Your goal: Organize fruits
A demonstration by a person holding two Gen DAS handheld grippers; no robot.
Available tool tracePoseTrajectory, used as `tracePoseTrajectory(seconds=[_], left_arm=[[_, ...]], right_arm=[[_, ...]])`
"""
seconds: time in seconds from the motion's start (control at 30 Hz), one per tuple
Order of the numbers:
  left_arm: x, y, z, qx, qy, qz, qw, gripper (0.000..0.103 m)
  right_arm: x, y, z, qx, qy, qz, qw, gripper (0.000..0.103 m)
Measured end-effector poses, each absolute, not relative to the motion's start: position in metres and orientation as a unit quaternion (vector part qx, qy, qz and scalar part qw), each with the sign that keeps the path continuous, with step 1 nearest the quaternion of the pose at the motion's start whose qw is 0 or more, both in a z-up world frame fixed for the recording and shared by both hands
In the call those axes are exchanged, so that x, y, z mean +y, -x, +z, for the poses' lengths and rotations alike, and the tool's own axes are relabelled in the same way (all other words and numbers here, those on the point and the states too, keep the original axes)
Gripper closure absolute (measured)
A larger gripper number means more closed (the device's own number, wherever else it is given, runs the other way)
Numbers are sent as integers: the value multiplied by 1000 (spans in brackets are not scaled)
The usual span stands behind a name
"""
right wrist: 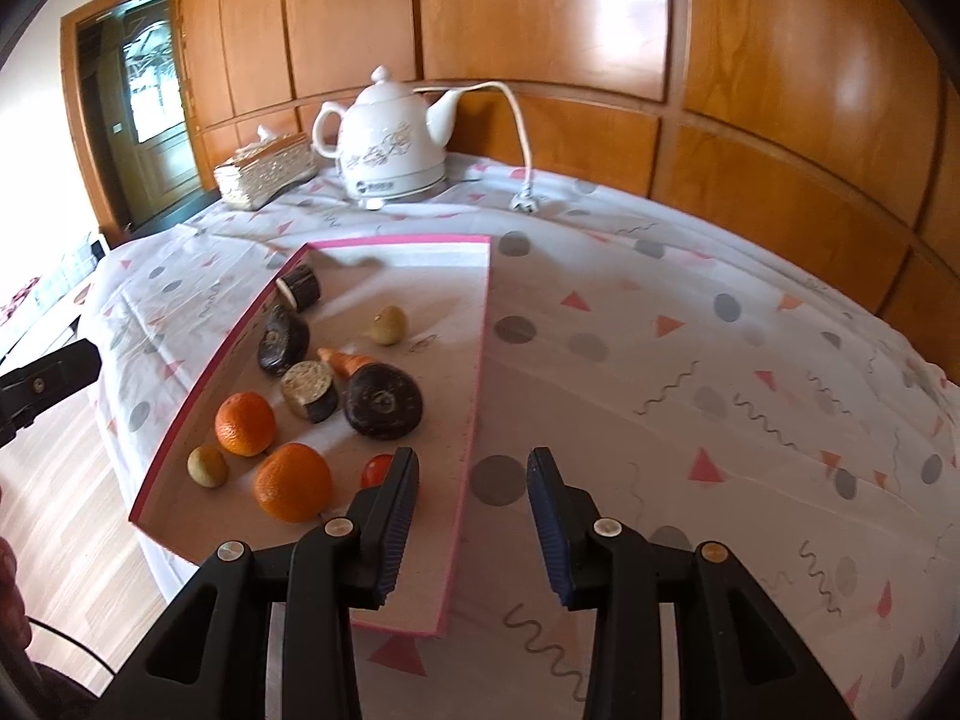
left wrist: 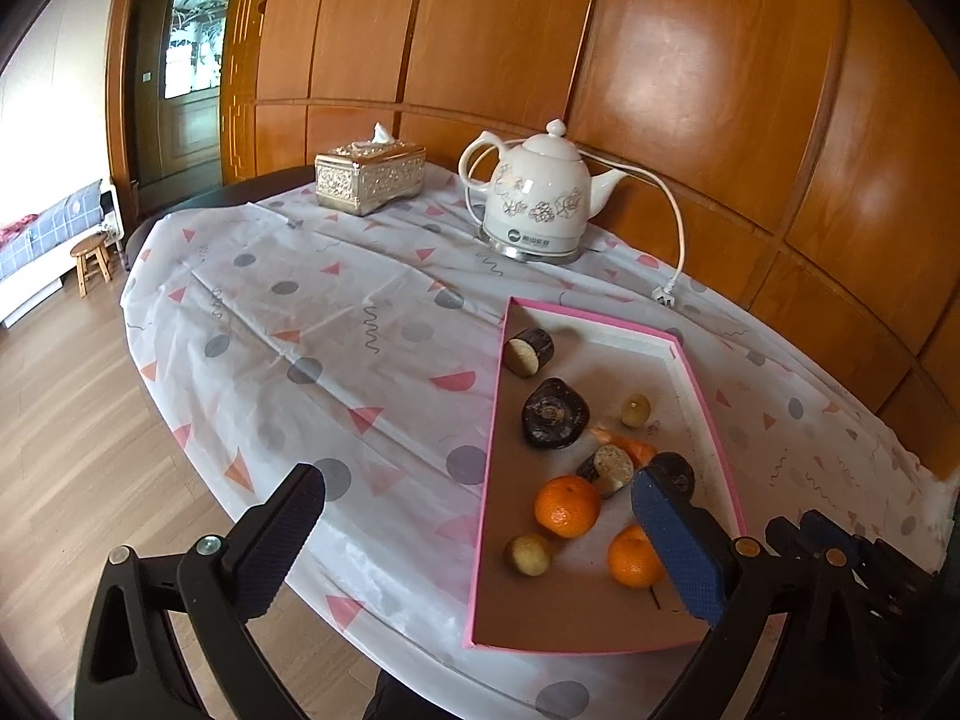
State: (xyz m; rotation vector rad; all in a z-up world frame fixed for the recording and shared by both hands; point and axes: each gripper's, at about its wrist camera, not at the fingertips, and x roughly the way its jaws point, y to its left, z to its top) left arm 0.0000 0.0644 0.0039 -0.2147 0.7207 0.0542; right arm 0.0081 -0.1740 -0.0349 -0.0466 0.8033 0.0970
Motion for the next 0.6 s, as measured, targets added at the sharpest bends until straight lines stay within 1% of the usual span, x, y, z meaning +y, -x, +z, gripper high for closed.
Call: tracePoseTrajectory(seconds=[0.4,0.6], left_arm=[[44,12,21,313,59,27,947,0],[44,10,20,320,53,53,944,0]], right_arm=[[-179,-2,-31,377,20,30,926,65],[-180,0,-29,371,18,24,928,65]])
